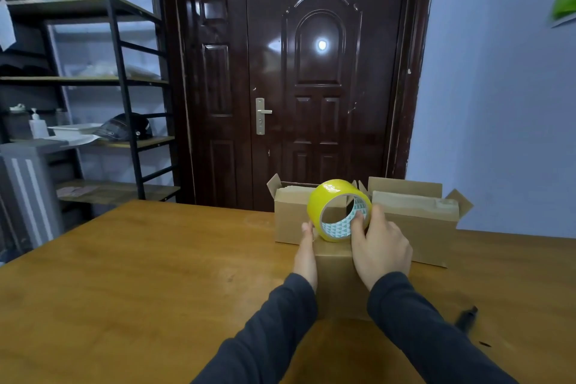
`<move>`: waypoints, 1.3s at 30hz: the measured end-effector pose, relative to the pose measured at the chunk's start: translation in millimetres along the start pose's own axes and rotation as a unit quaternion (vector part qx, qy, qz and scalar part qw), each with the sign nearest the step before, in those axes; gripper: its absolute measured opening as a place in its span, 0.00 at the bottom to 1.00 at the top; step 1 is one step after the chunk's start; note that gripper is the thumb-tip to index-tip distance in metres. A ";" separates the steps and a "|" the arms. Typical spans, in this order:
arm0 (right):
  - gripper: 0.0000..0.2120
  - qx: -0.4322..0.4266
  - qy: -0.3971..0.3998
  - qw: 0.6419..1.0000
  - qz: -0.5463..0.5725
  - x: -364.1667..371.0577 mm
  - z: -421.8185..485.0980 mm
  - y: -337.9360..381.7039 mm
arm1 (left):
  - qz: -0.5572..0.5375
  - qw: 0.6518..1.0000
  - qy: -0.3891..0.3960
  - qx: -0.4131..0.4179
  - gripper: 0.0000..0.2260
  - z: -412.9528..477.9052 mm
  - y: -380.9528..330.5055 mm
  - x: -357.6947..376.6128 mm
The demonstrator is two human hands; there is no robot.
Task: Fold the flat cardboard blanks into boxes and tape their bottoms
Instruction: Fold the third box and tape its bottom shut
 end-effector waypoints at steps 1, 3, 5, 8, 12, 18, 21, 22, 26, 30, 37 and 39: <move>0.11 -0.001 -0.002 1.000 0.003 -0.2 0.1 -1.5 | -0.005 1.000 0.014 -0.016 0.26 0.2 5.8 3.2; 0.11 -0.003 -0.005 1.000 0.005 0.3 0.2 -2.3 | -0.017 0.999 0.033 -0.036 0.29 5.5 8.1 4.1; 0.11 -0.001 -0.006 1.000 0.005 0.8 0.7 -2.6 | -0.018 0.996 0.032 -0.080 0.32 4.5 6.3 3.0; 0.11 0.001 -0.007 1.000 0.006 1.0 -0.9 -2.3 | 0.071 0.985 -0.021 -0.155 0.37 -0.6 10.4 -12.2; 0.11 -0.005 0.000 1.000 0.021 1.1 -0.3 2.2 | 0.108 0.992 -0.033 -0.058 0.34 12.5 -14.6 -10.9; 0.21 0.000 0.080 0.996 0.035 13.8 7.6 -1.6 | -0.006 0.999 0.035 0.019 0.25 -5.7 -2.5 18.2; 0.22 0.000 0.126 0.991 0.042 20.4 13.3 -2.6 | -0.009 0.998 0.030 0.046 0.37 -7.0 6.2 9.2; 0.20 0.001 0.131 0.990 0.042 20.4 14.5 -2.8 | 0.008 0.998 0.031 0.062 0.40 -7.3 7.4 7.6; 0.15 -0.010 0.103 0.994 0.031 9.5 13.0 -0.5 | 0.108 0.975 0.020 0.195 0.30 -19.3 -12.0 7.5; 0.13 -0.039 0.111 0.991 0.057 4.7 22.4 -4.1 | 0.222 0.939 -0.011 0.263 0.39 -20.9 -21.2 1.2; 0.06 -0.033 0.129 0.973 0.186 -1.2 42.5 -22.9 | 0.335 0.888 -0.037 0.313 0.47 -24.2 -25.5 4.2; 0.05 -0.029 0.111 0.975 0.191 -13.4 47.8 -33.3 | 0.348 0.878 -0.037 0.327 0.46 -27.3 -26.6 6.2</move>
Point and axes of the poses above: each hand's wrist, its own z-axis towards the middle knuckle, its own x-axis out of the palm, y = z × x, the point moved 10 cm from there along z, towards the middle knuckle, and after that the axes turned 15 degrees about -z, right-handed, at the moved point
